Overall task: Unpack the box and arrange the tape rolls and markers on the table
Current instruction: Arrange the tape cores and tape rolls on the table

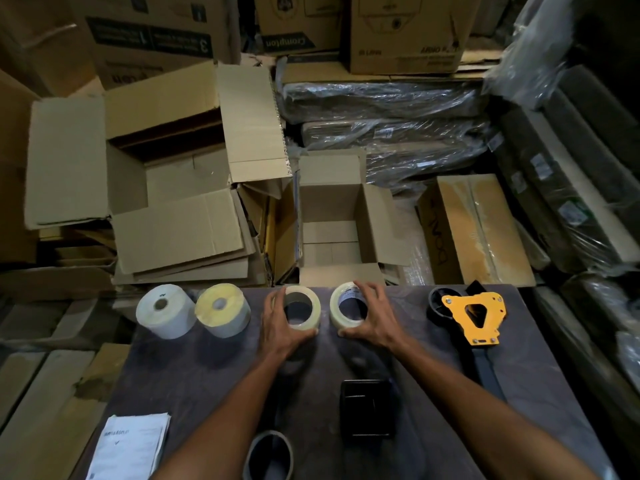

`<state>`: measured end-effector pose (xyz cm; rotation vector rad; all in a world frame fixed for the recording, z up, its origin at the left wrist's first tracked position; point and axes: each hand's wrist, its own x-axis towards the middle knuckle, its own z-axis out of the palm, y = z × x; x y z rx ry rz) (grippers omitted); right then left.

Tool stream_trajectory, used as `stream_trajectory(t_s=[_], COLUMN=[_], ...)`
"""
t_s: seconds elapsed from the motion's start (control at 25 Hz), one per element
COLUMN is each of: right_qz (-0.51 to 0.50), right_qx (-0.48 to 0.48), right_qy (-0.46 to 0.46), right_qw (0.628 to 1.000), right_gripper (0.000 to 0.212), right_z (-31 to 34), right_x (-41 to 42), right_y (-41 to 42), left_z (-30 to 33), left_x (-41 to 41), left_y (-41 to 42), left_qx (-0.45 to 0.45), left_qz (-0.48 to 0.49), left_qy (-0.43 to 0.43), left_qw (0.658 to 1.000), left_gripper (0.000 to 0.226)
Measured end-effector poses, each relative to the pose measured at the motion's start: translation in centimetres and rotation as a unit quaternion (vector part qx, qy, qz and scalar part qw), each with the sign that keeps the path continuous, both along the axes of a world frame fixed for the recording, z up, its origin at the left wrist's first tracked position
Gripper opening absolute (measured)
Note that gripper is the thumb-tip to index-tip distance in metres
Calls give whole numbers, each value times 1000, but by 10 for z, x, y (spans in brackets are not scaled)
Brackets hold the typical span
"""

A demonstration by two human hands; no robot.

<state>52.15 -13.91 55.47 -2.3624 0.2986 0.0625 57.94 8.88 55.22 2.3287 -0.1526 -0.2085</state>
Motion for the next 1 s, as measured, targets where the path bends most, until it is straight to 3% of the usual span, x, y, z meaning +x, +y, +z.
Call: stream_trajectory(t_s=[0.16,0.36,0.52,0.72,0.84,1.0], right_qz=[0,-29,-45,-84,-88,-107], right_qx=[-7,-23,5,-26,-36,-30], right_qy=[21,15,-26,-106,-149,-178], right_qw=[1000,999,999,990,984,978], right_gripper=[130,132,95,46,37,32], right_z=[1,14,41,67,88,95], right_x=[-6,-23,-45,-79,-111,-164], right_y=[-2,-5,-1,16,32,50], left_z=[10,28,49,75,86,91], left_x=[-4,-26,-52,-90,-120,-169], left_y=[8,18,24,28,39,50], left_qx=[28,37,31,4,-2,7], left_qz=[-5,-4,9,-20,-45,-78], left_qy=[44,29,-10,-57,-68,-53], left_qw=[999,999,999,998,997,996], left_gripper=[134,128,104,44,22,22])
